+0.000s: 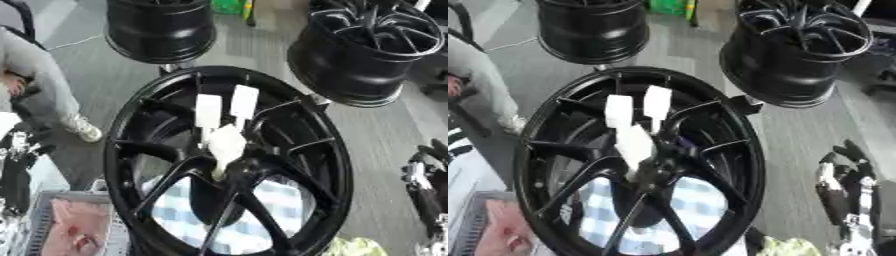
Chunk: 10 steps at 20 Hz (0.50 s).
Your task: Pull the pin out of the wheel hub.
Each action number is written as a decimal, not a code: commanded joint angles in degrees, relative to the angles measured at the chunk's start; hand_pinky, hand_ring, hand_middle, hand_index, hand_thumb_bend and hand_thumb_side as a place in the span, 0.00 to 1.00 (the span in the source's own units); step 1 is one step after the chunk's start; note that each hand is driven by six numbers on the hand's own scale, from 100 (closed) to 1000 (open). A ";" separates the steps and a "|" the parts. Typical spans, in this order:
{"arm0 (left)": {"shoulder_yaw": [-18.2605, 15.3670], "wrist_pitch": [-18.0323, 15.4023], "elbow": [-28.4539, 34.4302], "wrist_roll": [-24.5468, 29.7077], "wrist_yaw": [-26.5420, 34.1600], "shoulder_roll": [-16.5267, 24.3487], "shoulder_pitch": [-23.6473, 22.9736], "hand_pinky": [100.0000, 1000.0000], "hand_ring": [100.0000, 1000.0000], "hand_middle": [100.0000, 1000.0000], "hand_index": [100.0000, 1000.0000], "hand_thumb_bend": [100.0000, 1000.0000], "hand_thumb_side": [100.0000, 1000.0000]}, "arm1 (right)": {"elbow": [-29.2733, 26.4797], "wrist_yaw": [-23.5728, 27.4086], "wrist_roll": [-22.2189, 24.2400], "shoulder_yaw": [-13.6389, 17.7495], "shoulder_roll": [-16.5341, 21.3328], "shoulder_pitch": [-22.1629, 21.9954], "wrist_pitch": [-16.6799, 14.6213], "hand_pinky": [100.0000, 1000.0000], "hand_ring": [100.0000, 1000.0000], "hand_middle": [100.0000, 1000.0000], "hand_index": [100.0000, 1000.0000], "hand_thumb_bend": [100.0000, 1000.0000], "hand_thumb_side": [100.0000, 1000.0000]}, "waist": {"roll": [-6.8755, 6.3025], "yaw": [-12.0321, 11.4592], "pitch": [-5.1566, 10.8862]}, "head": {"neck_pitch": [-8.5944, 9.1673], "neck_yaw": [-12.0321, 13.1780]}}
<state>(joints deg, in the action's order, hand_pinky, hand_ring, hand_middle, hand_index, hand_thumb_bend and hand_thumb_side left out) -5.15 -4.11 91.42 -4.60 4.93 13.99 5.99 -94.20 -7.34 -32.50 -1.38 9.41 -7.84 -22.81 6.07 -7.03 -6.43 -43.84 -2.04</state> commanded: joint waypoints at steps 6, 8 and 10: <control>0.41 -0.16 1.63 0.47 -0.12 0.41 0.72 0.71 0.80 0.77 0.84 0.00 0.82 | -0.35 -2.39 -2.13 -2.90 -4.15 -0.20 -5.37 0.40 0.46 0.65 0.84 0.00 0.47 | -0.62 0.49 0.24 | -0.28 0.46; 0.46 -0.18 1.79 0.55 -0.06 0.40 0.75 0.71 0.80 0.77 0.84 0.00 0.82 | -0.18 -2.67 -2.24 -3.08 -4.54 -0.21 -5.67 0.40 0.46 0.65 0.85 0.00 0.47 | -0.70 0.57 0.19 | -0.28 0.44; 0.45 -0.21 1.94 0.55 -0.03 0.41 0.73 0.71 0.80 0.77 0.84 0.00 0.82 | -0.01 -2.80 -2.22 -3.31 -4.69 -0.14 -5.79 0.40 0.46 0.65 0.85 0.00 0.47 | -0.77 0.64 0.11 | -0.28 0.47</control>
<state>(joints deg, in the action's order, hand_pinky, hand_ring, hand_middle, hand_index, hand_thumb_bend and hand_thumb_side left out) -4.78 -4.21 91.85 -4.27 4.81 13.99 6.03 -93.73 -9.53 -34.63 -4.60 4.51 -8.15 -28.09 5.69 -6.44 -6.70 -43.84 -1.73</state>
